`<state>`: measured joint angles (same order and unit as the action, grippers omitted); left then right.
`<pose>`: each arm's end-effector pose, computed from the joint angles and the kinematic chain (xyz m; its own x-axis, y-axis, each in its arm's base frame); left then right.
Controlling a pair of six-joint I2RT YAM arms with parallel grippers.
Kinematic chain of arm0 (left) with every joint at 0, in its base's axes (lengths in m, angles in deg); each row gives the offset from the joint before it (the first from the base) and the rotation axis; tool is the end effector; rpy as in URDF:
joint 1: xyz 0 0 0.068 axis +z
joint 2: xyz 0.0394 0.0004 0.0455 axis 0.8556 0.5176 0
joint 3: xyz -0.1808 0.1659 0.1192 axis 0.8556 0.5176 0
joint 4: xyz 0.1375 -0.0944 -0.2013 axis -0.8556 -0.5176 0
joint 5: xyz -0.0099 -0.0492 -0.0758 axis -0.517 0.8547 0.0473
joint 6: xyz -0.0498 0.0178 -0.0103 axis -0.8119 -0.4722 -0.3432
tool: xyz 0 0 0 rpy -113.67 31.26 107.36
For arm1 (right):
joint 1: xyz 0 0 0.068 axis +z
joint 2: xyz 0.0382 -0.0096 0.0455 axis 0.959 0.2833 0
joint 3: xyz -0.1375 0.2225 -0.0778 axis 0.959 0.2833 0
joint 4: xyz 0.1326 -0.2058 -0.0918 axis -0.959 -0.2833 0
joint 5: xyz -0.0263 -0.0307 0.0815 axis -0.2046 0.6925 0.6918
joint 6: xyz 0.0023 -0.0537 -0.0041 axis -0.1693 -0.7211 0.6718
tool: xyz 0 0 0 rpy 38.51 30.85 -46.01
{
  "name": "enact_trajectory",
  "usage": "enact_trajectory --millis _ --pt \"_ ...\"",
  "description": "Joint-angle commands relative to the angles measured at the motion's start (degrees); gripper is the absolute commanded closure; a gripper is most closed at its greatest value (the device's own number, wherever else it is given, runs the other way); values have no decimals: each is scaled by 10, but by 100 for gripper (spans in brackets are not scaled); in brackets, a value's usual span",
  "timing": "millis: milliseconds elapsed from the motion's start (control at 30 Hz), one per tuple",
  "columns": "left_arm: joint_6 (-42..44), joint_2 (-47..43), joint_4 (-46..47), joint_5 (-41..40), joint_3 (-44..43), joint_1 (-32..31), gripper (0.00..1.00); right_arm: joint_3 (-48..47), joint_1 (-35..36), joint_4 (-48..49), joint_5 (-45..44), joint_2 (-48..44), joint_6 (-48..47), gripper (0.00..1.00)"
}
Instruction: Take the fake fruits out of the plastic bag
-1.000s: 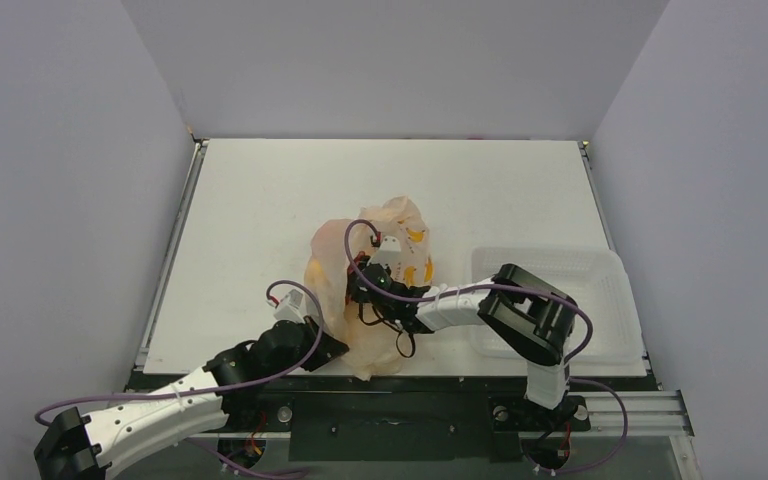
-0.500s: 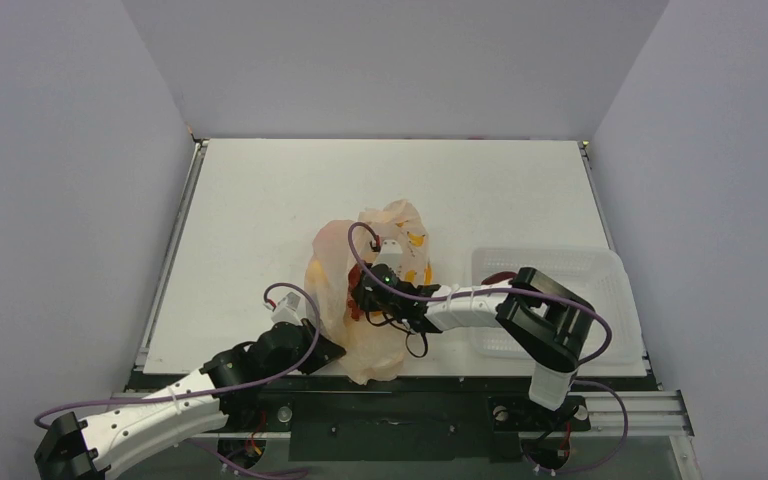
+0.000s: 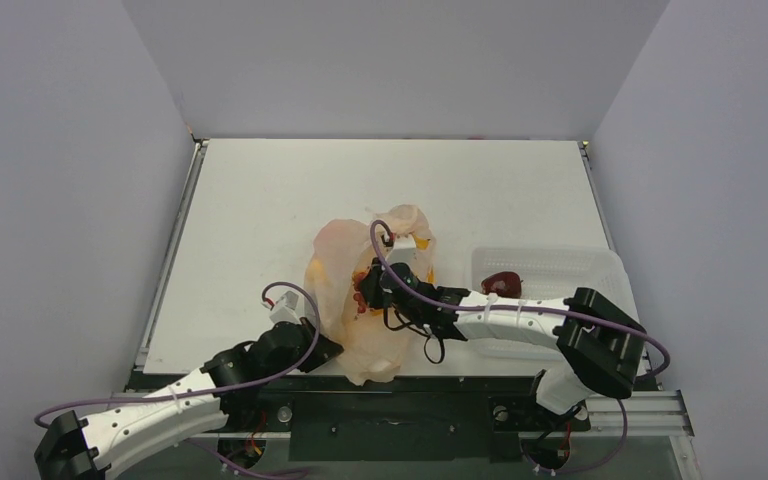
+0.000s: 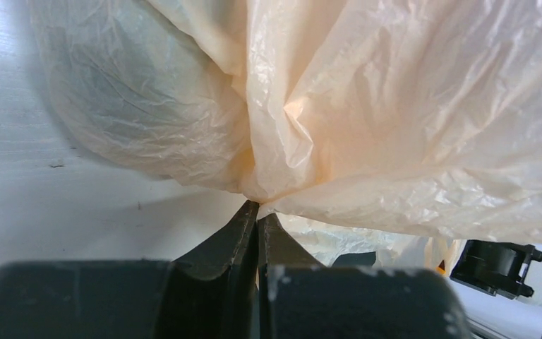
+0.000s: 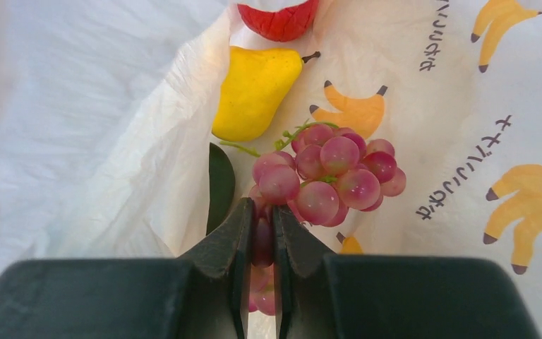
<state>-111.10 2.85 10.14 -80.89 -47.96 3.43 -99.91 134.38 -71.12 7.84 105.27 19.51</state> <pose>0.0777 -0.1007 0.1437 -0.7878 -0.5254 -0.3216 -0.1421 0.6630 -0.7350 0.1684 0.2846 0.2093 -0.7017 0.1465 -0.6972 -0.3590 0.7726 0.5237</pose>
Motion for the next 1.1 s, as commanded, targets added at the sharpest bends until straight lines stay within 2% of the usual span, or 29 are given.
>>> enact_trajectory --millis 0,200,367,500,667,833,1067 --pt "3 11 31 -11 -10 0 100 3 1 15 -28 -38 -14 100" --pt "3 4 35 -20 -7 4 100 18 8 12 -29 -87 -17 100" --pt "21 14 19 -17 -24 10 100 46 8 3 17 -119 -31 100" --pt "24 24 31 -14 -36 12 100 72 7 24 76 -104 -26 100" --pt "41 31 30 -16 -55 17 100 55 21 0 131 -72 -32 100" --pt "48 39 24 -15 -64 24 100 54 34 -36 118 -93 -51 100" --pt "29 33 31 -11 -43 27 100 51 34 -82 64 -173 -81 100"
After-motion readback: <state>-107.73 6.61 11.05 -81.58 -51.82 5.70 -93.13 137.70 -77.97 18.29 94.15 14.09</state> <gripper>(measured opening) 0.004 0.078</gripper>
